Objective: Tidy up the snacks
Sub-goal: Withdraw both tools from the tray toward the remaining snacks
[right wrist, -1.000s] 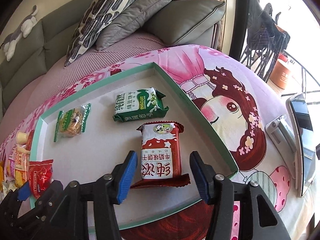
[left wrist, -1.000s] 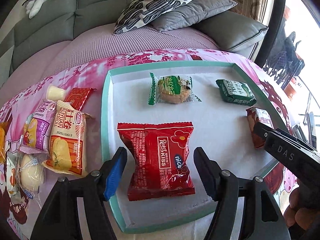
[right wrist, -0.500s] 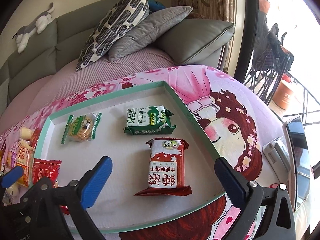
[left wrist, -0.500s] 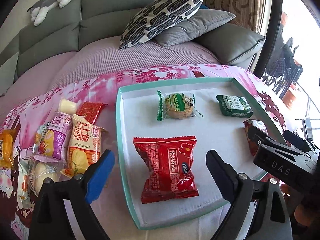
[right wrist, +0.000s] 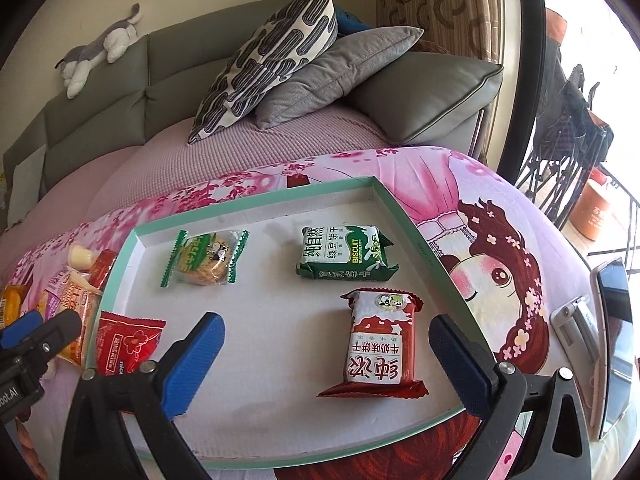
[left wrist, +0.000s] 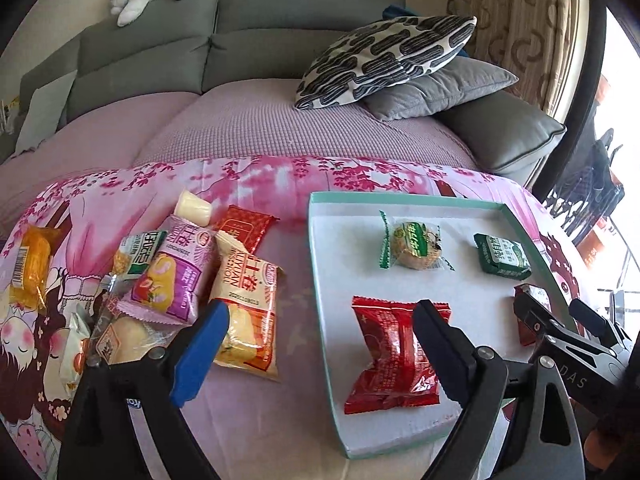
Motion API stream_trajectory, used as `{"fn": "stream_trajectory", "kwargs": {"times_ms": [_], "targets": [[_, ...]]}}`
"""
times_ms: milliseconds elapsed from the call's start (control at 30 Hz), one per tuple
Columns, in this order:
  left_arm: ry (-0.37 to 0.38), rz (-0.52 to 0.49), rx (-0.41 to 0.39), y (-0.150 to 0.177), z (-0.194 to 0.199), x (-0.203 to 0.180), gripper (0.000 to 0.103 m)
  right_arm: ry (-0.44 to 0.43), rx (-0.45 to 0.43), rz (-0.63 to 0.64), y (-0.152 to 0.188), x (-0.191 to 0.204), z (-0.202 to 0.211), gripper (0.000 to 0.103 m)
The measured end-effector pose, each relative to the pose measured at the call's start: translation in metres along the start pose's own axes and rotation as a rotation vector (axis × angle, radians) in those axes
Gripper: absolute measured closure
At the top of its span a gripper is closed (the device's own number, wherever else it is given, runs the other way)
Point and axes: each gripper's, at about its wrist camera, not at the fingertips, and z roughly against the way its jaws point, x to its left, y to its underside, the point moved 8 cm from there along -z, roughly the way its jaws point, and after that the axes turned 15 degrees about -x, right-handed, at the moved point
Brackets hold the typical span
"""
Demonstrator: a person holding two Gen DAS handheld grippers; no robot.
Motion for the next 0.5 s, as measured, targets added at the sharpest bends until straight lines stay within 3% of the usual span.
{"fn": "stream_trajectory", "kwargs": {"times_ms": [333, 500], "targets": [[-0.091, 0.009, -0.040, -0.010, 0.007, 0.038, 0.010, -0.084, -0.036, 0.053, -0.003, 0.028, 0.005, 0.000], [-0.128, 0.043, -0.087, -0.018, 0.013, 0.060, 0.002, -0.112, -0.051, 0.087, -0.003, 0.042, 0.007, 0.000]]}}
